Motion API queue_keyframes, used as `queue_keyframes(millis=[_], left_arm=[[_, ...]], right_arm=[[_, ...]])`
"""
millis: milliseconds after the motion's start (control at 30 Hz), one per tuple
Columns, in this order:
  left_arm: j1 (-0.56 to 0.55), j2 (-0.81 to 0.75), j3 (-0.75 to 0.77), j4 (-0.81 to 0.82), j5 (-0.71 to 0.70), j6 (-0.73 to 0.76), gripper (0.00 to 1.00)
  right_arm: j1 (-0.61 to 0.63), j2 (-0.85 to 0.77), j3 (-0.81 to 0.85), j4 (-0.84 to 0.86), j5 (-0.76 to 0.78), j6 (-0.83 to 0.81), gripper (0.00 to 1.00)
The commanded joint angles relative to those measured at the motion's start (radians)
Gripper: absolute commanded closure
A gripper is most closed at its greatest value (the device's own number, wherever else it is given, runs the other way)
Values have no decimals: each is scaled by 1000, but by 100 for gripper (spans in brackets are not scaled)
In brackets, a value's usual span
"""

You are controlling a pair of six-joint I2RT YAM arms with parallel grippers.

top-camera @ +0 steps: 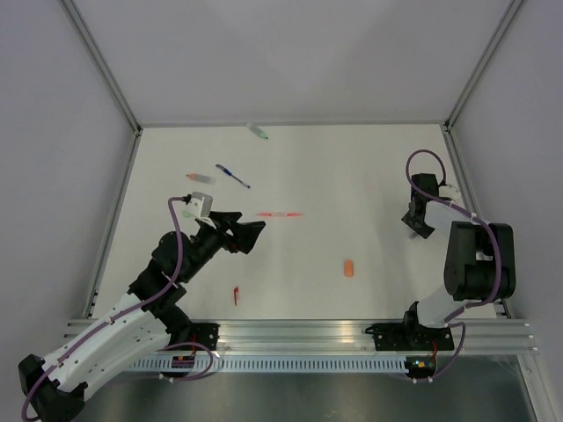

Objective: Insert the pens into the pen caps
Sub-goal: Move the pen to the center of the board.

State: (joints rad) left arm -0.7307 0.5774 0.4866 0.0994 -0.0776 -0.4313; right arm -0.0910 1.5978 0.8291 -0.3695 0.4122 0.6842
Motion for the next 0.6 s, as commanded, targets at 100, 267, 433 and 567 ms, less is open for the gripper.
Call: queue_keyframes(millis=[100, 267, 433, 567], left_arm=[[-1, -10, -5, 36, -16, -11, 12], [1, -19, -13, 42, -21, -9, 11], [-1, -19, -20, 48, -34, -7, 11], [1, -34, -26, 48, -47, -4, 11]], right_arm=[[-1, 50, -22, 29, -39, -38, 58], [0, 96, -39, 130, -186, -121, 71], [78, 168, -7, 181, -315, -239, 76], [305, 231, 112, 112, -274, -291, 81]])
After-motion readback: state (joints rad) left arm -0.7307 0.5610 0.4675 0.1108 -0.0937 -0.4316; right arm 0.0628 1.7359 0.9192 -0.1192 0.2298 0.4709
